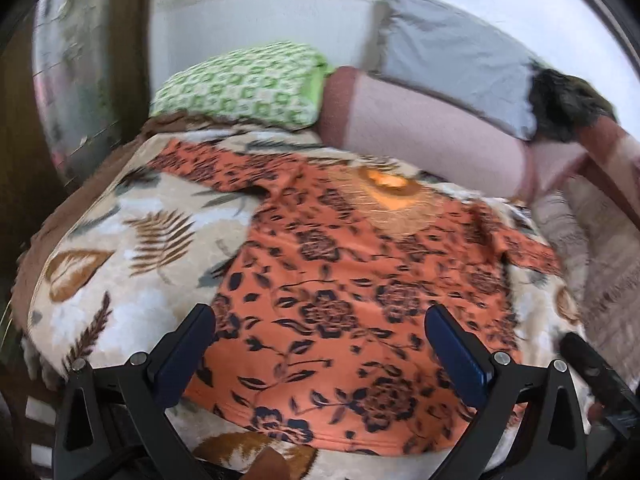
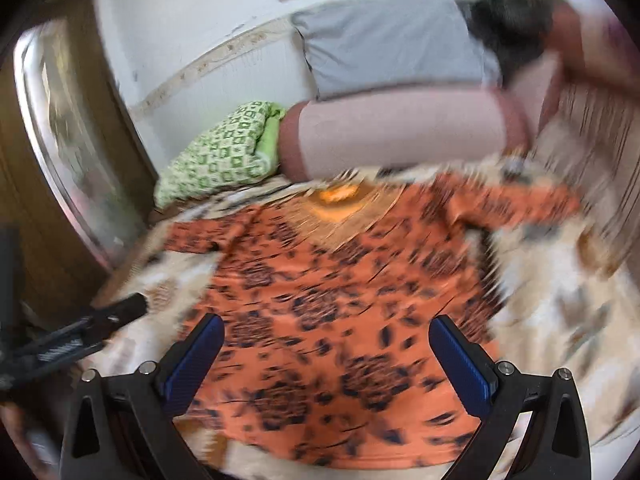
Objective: Fold small clothes
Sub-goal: 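Grasp the blouse sleeve with the right tool and lift it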
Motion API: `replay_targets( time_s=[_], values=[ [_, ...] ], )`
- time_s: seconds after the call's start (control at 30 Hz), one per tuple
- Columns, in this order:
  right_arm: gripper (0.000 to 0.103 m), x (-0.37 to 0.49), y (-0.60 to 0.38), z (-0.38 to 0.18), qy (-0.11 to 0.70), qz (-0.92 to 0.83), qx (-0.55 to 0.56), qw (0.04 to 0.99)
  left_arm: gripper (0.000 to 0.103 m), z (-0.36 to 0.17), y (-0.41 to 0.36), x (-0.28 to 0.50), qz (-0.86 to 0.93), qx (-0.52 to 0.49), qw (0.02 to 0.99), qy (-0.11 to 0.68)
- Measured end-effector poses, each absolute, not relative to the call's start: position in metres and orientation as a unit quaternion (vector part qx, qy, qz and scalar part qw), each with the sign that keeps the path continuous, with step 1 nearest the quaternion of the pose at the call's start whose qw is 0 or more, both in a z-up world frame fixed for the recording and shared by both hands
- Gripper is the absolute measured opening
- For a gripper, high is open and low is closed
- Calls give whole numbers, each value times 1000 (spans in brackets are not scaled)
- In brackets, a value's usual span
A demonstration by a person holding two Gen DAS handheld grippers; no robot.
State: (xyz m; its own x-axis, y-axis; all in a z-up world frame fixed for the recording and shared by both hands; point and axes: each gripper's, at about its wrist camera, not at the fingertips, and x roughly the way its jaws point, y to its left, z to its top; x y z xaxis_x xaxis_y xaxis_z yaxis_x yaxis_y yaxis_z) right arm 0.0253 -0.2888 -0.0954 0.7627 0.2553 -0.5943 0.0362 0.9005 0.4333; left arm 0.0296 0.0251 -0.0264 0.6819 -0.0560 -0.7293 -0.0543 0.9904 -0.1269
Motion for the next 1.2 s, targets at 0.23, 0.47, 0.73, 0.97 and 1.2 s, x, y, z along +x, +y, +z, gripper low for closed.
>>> replay_targets(
  time_s=[0.23,0.47,0.73,0.97,1.2],
  values=[
    [103,48,-388,-146,345,54,381,856,103,-72,35,50,-45,-80,888,451],
    [103,108,-535,-191,330,-8,538,776,103,-93,36,73,-47,-74,880,467],
    [103,187,-654,-236,306,-57,626,715,103,-107,33,105,-40,-58,877,475],
    [103,222,-696,-261,260,-81,625,731,103,-122,28,124,-31,-39,875,482],
    [103,236,-704,-295,258,-86,615,740,103,-135,20,133,-33,-22,871,489]
  ],
)
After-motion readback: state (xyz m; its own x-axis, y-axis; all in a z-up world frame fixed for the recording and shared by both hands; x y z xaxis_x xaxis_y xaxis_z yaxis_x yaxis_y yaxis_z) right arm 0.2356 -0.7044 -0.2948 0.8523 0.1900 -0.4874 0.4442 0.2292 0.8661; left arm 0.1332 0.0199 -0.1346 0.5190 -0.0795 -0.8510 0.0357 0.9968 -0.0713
